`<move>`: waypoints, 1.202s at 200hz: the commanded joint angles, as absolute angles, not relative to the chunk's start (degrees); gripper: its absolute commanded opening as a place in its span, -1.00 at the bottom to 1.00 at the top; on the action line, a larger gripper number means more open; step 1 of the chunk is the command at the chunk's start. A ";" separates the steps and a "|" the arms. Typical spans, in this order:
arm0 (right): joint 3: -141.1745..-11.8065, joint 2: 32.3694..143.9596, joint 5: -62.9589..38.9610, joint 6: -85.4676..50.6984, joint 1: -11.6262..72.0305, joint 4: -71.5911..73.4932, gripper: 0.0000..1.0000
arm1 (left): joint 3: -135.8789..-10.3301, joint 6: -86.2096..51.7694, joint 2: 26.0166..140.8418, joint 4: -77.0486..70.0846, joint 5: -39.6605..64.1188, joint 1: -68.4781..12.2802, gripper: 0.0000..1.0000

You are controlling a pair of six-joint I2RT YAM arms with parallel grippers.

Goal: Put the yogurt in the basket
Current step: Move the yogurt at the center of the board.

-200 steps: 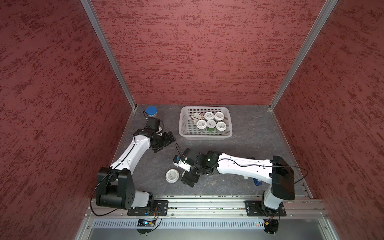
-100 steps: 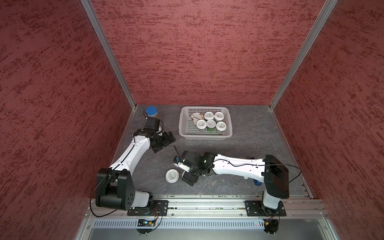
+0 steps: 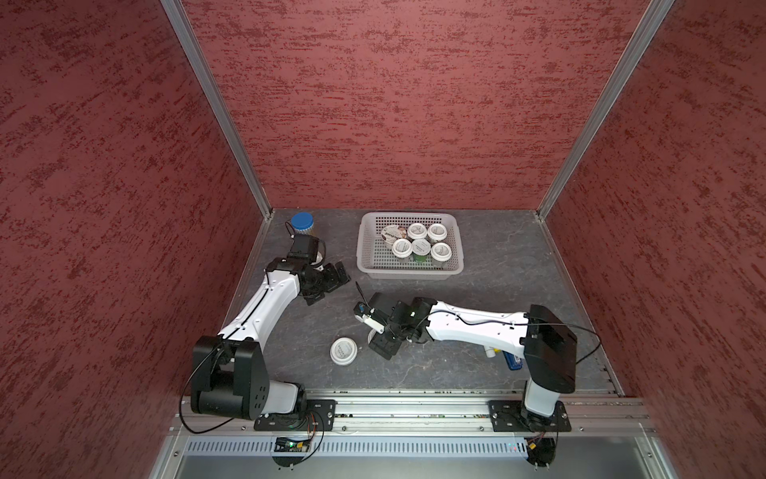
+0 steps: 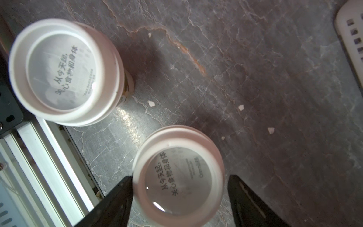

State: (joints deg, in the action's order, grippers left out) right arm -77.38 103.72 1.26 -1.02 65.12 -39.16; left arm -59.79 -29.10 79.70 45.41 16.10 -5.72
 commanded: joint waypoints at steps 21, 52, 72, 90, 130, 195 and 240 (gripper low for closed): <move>-78.19 102.21 2.80 -1.12 65.04 -38.24 0.67 | -60.01 -28.13 78.72 45.35 15.84 -4.95 0.99; -79.27 103.65 3.03 -0.93 65.06 -38.49 0.61 | -60.21 -27.51 78.54 45.71 15.92 -4.41 0.99; -79.44 103.91 3.24 -0.92 65.05 -38.41 0.58 | -59.87 -27.51 78.25 45.66 16.01 -4.27 0.99; -79.45 104.00 3.20 -0.88 65.12 -38.33 0.55 | -59.78 -27.52 78.29 45.49 16.18 -4.25 1.00; -79.45 104.85 3.17 -0.76 65.06 -38.32 0.49 | -59.76 -27.50 78.25 45.41 16.22 -4.15 0.99; -79.00 105.20 3.44 -0.97 65.04 -37.88 0.42 | -59.83 -27.42 78.04 45.70 16.00 -3.99 0.99; -78.41 105.55 3.68 -1.05 65.04 -37.79 0.47 | -59.57 -27.44 78.05 45.70 16.30 -3.78 0.99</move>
